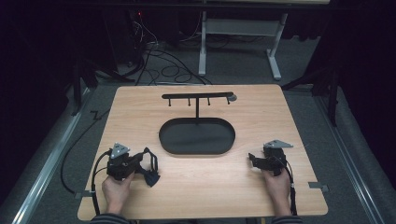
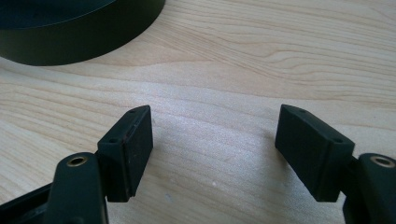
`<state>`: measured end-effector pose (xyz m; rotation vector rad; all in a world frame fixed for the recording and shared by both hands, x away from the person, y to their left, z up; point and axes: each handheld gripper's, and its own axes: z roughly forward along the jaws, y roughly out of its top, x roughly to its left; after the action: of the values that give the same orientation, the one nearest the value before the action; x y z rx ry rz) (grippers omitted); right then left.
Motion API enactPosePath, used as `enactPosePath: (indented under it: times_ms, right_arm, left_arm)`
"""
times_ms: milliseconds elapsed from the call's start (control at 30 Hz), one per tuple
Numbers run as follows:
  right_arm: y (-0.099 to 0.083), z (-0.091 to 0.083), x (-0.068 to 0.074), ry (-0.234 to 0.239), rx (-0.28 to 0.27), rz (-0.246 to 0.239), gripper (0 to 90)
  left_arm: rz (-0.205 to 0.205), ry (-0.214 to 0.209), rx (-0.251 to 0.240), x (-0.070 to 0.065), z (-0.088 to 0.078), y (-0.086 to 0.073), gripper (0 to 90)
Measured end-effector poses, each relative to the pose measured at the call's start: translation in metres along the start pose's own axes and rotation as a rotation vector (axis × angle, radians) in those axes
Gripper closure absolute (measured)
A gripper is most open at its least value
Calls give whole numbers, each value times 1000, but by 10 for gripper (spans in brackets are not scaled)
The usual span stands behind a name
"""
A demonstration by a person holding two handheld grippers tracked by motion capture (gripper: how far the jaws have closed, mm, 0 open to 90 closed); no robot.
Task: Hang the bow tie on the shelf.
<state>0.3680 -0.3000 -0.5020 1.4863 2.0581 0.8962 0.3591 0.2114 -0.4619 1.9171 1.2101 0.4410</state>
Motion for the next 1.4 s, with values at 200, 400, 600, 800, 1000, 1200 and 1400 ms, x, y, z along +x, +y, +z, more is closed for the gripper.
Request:
enactPosePath:
  times_ms: [200, 400, 600, 800, 1000, 1200, 1400]
  right_arm:
    - [0, 0, 0, 0, 0, -2, 289]
    - [0, 0, -1, 3, -1, 2, 290]
    - [0, 0, -1, 4, -1, 3, 290]
    - [0, 0, -1, 5, -1, 3, 290]
    - [0, 0, -1, 5, -1, 3, 289]
    - [0, 0, -1, 8, 0, 3, 287]
    - [0, 0, -1, 8, 0, 2, 287]
  left_arm:
    - [22, -18, -36, -8, -7, 9, 887]
    - [38, -35, -42, -13, -11, 17, 887]
    - [62, -41, -45, -18, -16, 26, 887]
    - [80, -51, -68, -22, -20, 39, 887]
    - [93, -56, -81, -24, -21, 45, 887]
    - [92, -62, -110, -25, -22, 55, 887]
    - [129, -60, -122, -27, -21, 70, 887]
